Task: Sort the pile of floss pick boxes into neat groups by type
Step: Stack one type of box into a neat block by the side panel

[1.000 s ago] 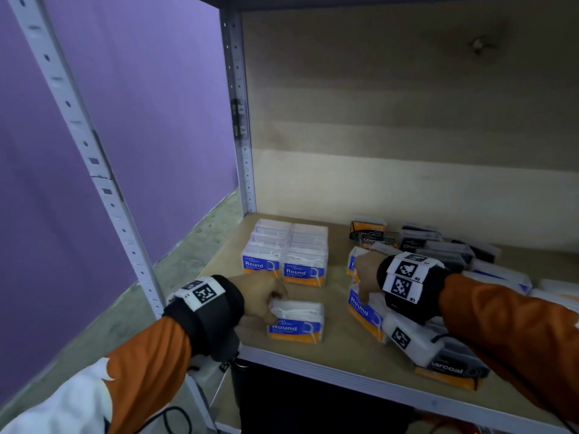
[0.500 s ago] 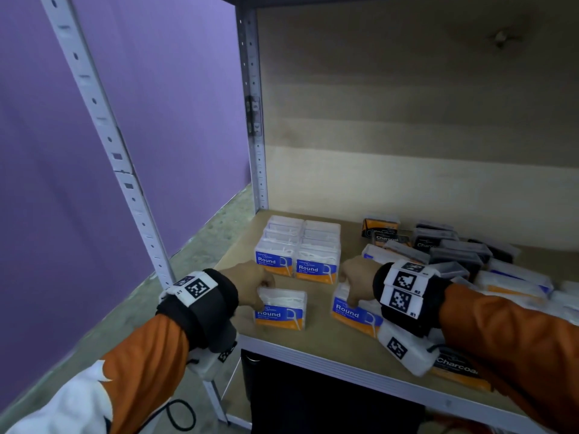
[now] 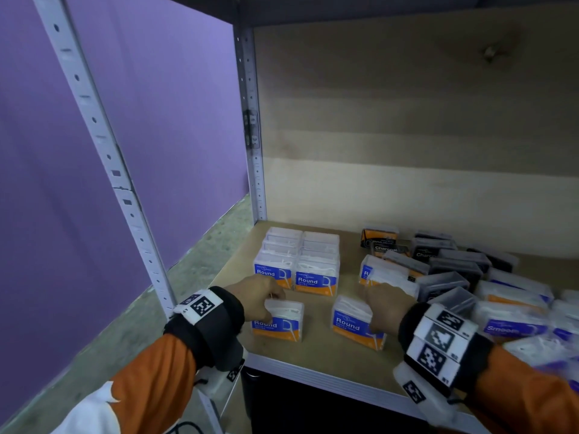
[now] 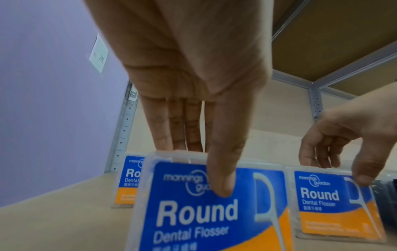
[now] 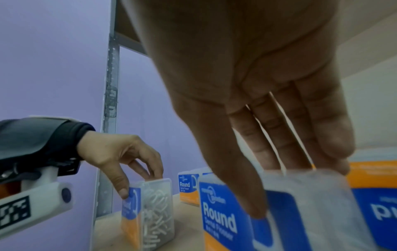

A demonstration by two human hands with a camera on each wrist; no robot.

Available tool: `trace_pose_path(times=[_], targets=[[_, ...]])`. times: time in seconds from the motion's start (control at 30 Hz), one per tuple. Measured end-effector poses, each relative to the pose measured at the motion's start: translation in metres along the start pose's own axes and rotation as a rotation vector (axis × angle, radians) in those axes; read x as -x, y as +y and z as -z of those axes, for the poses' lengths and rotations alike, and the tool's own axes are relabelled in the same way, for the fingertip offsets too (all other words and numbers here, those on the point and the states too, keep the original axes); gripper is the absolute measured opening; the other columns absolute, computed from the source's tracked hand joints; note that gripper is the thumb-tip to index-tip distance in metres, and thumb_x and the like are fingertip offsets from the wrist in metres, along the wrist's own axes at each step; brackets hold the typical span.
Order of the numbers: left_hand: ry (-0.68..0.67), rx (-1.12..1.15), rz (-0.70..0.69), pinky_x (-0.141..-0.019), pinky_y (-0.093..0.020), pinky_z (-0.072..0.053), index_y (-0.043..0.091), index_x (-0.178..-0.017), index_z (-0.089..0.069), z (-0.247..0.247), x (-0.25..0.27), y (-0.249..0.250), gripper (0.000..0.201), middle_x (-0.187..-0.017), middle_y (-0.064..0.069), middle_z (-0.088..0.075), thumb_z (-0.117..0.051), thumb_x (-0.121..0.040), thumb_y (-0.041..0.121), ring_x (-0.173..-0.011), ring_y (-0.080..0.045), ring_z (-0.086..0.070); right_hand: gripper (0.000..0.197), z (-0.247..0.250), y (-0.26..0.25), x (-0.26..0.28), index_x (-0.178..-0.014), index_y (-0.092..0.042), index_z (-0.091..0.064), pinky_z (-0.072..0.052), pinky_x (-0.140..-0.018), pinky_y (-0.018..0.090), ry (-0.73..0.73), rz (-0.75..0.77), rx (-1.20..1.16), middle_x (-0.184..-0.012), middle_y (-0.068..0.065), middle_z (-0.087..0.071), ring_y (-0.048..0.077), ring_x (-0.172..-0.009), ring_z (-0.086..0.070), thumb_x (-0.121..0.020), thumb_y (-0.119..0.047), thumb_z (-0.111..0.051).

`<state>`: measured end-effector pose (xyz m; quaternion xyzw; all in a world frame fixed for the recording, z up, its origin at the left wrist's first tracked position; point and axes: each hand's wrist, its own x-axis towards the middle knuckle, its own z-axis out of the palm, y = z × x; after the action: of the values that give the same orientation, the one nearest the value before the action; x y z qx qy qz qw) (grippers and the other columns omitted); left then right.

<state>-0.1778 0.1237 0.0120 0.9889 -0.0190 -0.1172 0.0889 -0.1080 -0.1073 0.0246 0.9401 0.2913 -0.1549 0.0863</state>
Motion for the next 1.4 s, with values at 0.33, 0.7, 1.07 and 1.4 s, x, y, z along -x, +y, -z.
trace_pose_path(times=[0.33,0.7,1.07,1.4], targets=[[0.059,-0.007,0.048,-0.096,-0.024,-0.039,0.015,-0.131,-0.054,0.004,-0.008,-0.009,0.051,-0.133,-0.004,-0.049,-0.063,-0.081,0.005,-0.123,-0.019,-0.047,0.010,0.002,-0.006,0.010,-0.094,-0.011,-0.051,-0.045,-0.078,0.028,0.078,-0.010,-0.078,-0.116,0.010,-0.056,0.024,-0.111,-0.057,-0.089,-0.015,-0.059],[0.161,-0.066,0.042,-0.084,-0.020,-0.037,0.010,-0.118,-0.062,0.001,-0.026,-0.026,0.031,-0.116,0.001,-0.053,-0.053,-0.089,0.011,-0.115,-0.020,-0.053,0.039,0.003,-0.033,-0.020,-0.128,-0.010,-0.050,-0.046,-0.096,0.033,0.191,0.057,-0.206,-0.130,0.010,-0.047,0.026,-0.121,-0.050,-0.090,-0.013,-0.056],[0.192,0.020,0.044,-0.091,-0.015,-0.036,0.016,-0.129,-0.056,-0.003,-0.036,-0.037,0.046,-0.133,-0.001,-0.049,-0.056,-0.084,0.004,-0.120,-0.016,-0.051,0.041,0.004,-0.043,-0.037,-0.134,-0.008,-0.045,-0.042,-0.099,0.034,0.213,0.075,-0.132,-0.137,0.012,-0.042,0.027,-0.124,-0.047,-0.093,-0.009,-0.050],[0.144,0.045,0.057,-0.096,-0.016,-0.034,0.015,-0.135,-0.051,0.002,-0.039,-0.040,0.050,-0.138,-0.002,-0.043,-0.058,-0.086,0.005,-0.125,-0.016,-0.047,0.041,0.004,-0.043,-0.043,-0.135,-0.009,-0.043,-0.040,-0.101,0.032,0.215,0.101,-0.160,-0.138,0.010,-0.039,0.026,-0.126,-0.044,-0.095,-0.008,-0.048]])
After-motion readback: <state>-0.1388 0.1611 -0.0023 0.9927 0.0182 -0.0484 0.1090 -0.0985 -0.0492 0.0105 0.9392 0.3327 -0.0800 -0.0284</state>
